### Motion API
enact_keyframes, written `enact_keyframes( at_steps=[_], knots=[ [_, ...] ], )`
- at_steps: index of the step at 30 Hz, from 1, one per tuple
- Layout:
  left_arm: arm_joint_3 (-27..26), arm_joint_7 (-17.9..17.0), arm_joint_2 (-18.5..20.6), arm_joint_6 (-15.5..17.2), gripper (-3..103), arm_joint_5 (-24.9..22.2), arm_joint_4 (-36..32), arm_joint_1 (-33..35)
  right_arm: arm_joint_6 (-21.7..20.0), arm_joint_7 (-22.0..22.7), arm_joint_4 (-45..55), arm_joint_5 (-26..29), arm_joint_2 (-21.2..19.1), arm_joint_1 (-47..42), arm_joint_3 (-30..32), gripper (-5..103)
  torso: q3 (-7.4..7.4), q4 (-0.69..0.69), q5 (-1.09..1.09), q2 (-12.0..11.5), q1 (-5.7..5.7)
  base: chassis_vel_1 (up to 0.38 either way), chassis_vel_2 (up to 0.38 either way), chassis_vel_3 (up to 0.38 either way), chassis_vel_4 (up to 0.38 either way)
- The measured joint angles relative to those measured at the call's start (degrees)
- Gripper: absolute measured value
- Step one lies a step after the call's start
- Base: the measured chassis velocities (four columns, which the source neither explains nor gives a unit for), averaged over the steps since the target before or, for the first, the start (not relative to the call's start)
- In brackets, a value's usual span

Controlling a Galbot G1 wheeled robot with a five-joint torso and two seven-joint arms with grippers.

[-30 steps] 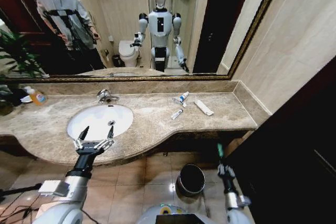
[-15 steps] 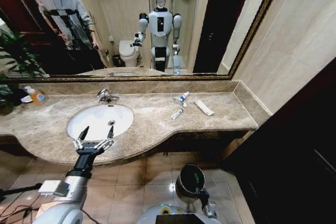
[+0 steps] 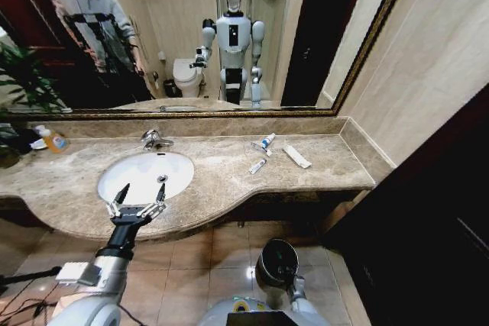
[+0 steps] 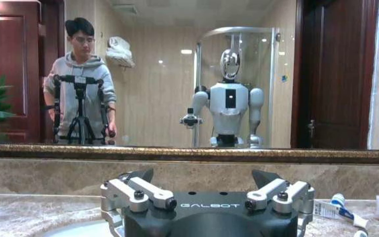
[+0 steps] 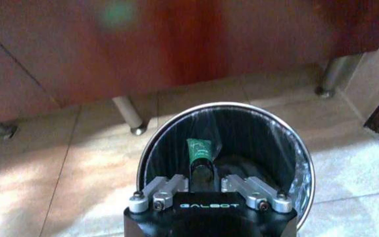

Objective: Pick up the trash from the sink and place it in the trash bin.

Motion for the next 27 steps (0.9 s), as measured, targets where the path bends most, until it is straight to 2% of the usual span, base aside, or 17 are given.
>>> enact_keyframes(
  at_steps=[2, 4, 5, 6, 9, 12, 13, 14, 15, 16, 17, 20, 21, 22, 23, 25, 27],
  knots=[
    [0.0, 0.0, 0.0, 0.0, 100, 0.0, 0.0, 0.0, -0.7, -0.1, -0.2, -0.6, -0.3, 0.2, 0.1, 27, 0.00, 0.00, 0.00, 0.0, 0.00, 0.000, 0.000, 0.000, 0.000],
    [0.0, 0.0, 0.0, 0.0, 100, 0.0, 0.0, 0.0, -1.1, -0.2, -0.1, -0.9, -0.5, 0.2, 0.0, 27, 0.00, 0.00, 0.00, 0.0, 0.00, 0.000, 0.000, 0.000, 0.000],
    [0.0, 0.0, 0.0, 0.0, 100, 0.0, 0.0, 0.0, -1.2, -0.2, -0.1, -1.4, -0.7, 0.2, 0.0, 37, 0.00, 0.00, 0.00, 0.0, 0.00, 0.000, 0.000, 0.000, 0.000],
    [0.0, 0.0, 0.0, 0.0, 100, 0.0, 0.0, 0.0, -1.2, -0.2, -0.1, -1.8, -0.9, 0.2, 0.0, 42, 0.00, 0.00, 0.00, 0.0, 0.00, 0.000, 0.000, 0.000, 0.000],
    [0.0, 0.0, 0.0, 0.0, 100, 0.0, 0.0, 0.0, -0.6, -0.2, 0.0, -2.3, -1.2, 0.0, 0.0, 48, 0.00, 0.00, 0.00, 0.0, 0.00, 0.000, 0.000, 0.000, 0.000],
    [0.0, 0.0, 0.0, 0.0, 100, 0.0, 0.0, 0.0, 2.9, 2.2, -0.5, -4.8, -1.1, -0.6, 0.4, 65, 0.00, 0.00, -0.01, 0.0, 0.00, 0.000, 0.000, 0.000, 0.000],
    [0.0, 0.0, 0.0, 0.0, 100, 0.0, 0.0, 0.0, 2.9, 2.2, -0.5, -4.8, -1.1, -0.6, 0.4, 65, 0.00, 0.00, -0.01, 0.0, 0.00, 0.000, 0.000, 0.000, 0.000],
    [0.0, 0.0, 0.0, 0.0, 100, 0.0, 0.0, 0.0, 6.1, 7.0, -1.6, -7.9, -0.6, -0.9, 0.8, 70, 0.00, 0.00, -0.01, 0.0, 0.00, 0.000, 0.000, 0.000, 0.000],
    [0.0, 0.0, 0.0, 0.0, 100, 0.0, 0.0, 0.0, 9.1, 8.1, -2.4, -8.5, -0.2, -1.1, 1.2, 76, 0.00, 0.00, 0.00, 0.0, 0.00, 0.000, 0.000, 0.000, 0.000],
    [0.0, 0.0, 0.0, 0.0, 100, 0.0, 0.0, 0.0, 11.0, 7.7, -2.5, -8.1, 0.0, -1.5, 1.5, 76, 0.00, 0.00, 0.01, 0.0, 0.00, 0.000, 0.000, 0.000, 0.000],
    [0.0, 0.0, 0.0, 0.0, 100, 0.0, 0.0, 0.0, 11.0, 7.7, -2.5, -8.1, 0.0, -1.5, 1.5, 76, 0.00, 0.00, 0.01, 0.0, 0.00, 0.000, 0.000, 0.000, 0.000],
    [0.0, 0.0, 0.0, 0.0, 100, 0.0, 0.0, 0.0, 17.0, 5.1, 1.0, -6.7, 1.0, -4.9, 3.0, 92, 0.00, -0.01, -0.01, 0.0, 0.00, 0.000, 0.000, 0.000, 0.000],
    [0.0, 0.0, 0.0, 0.0, 100, 0.0, 0.0, 0.0, 17.0, 5.1, 1.0, -6.7, 1.0, -4.9, 3.0, 92, 0.00, -0.01, -0.01, 0.0, 0.00, 0.000, 0.000, 0.000, 0.000],
    [0.0, 0.0, 0.0, 0.0, 100, 0.0, 0.0, 0.0, 22.6, 6.0, 5.1, -4.6, 1.9, -7.8, 3.7, 96, 0.00, 0.00, 0.01, 0.0, -0.01, 0.000, 0.000, 0.000, 0.000],
    [0.0, 0.0, 0.0, 0.0, 100, 0.0, 0.0, 0.0, 23.7, 6.3, 9.3, -2.8, 2.3, -9.9, 3.8, 98, -0.01, 0.00, 0.00, 0.0, -0.01, 0.000, 0.000, 0.000, 0.000],
    [0.0, 0.0, 0.0, 0.0, 100, 0.0, 0.0, 0.0, 23.7, 6.4, 12.1, -1.9, 2.5, -11.4, 3.8, 99, -0.01, 0.00, 0.01, 0.0, -0.01, 0.000, 0.000, 0.000, 0.000],
    [0.0, 0.0, 0.0, 0.0, 100, 0.0, 0.0, 0.0, 20.3, 7.1, 26.7, 1.6, 3.3, -18.7, 3.6, 100, 0.00, -0.02, 0.01, 0.0, 0.00, 0.000, 0.000, 0.000, 0.000]
  ],
)
